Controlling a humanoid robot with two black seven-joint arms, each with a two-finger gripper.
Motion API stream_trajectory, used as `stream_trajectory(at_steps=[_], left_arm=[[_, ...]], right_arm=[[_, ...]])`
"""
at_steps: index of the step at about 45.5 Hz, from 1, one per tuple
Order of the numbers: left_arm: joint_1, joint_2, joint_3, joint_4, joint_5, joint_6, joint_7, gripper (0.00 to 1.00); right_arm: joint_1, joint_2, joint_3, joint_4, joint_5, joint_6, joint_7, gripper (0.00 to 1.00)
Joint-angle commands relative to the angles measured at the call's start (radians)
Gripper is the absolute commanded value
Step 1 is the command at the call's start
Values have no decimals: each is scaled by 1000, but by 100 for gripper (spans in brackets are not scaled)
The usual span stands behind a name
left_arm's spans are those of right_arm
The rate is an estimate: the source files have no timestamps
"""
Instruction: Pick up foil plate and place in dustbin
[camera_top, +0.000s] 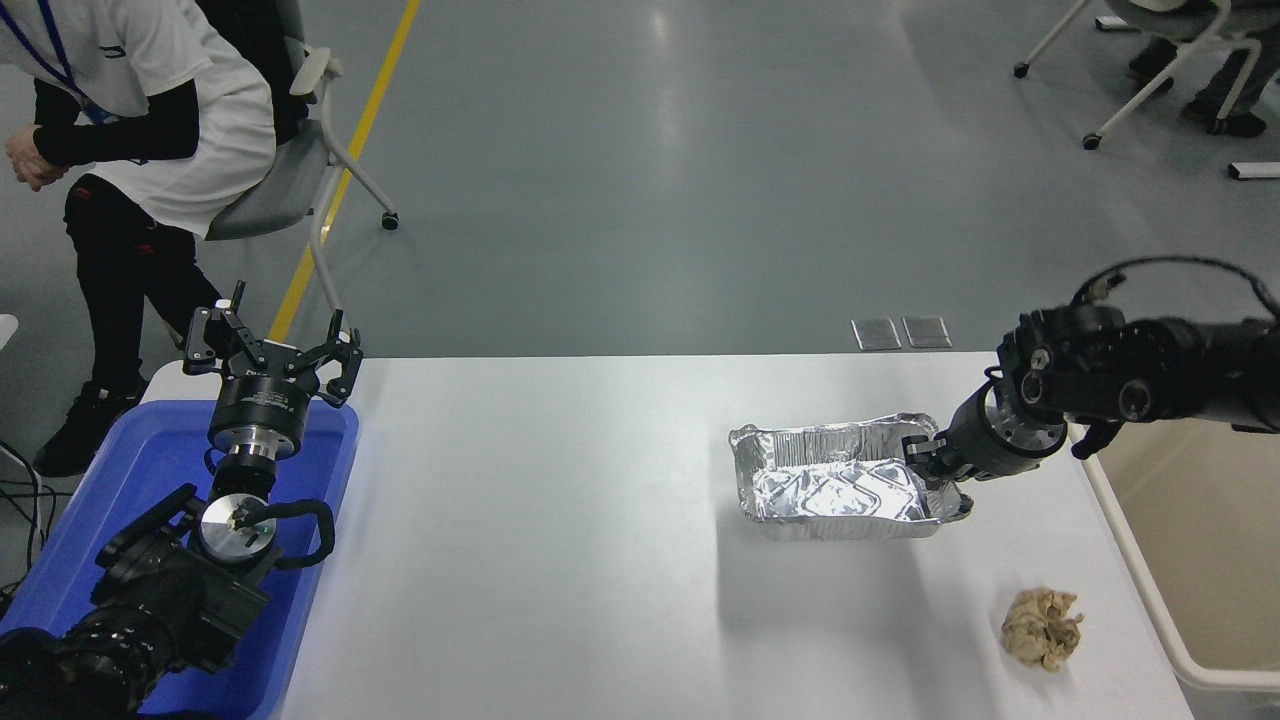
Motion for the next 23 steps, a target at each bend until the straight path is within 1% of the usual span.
stream_trajectory(at_steps=[1,8,15,23], left_arm=[[0,0,0,0,0,0,0,99],[0,0,0,0,0,0,0,99],[0,0,0,0,0,2,0,99],[0,0,0,0,0,0,0,99]], right_arm=[[218,-45,-89,148,2,84,-1,0],[330,-51,-129,202,5,136,0,0],[434,-110,-121,208,12,228,0,0],[539,-143,-131,240,12,231,0,0]])
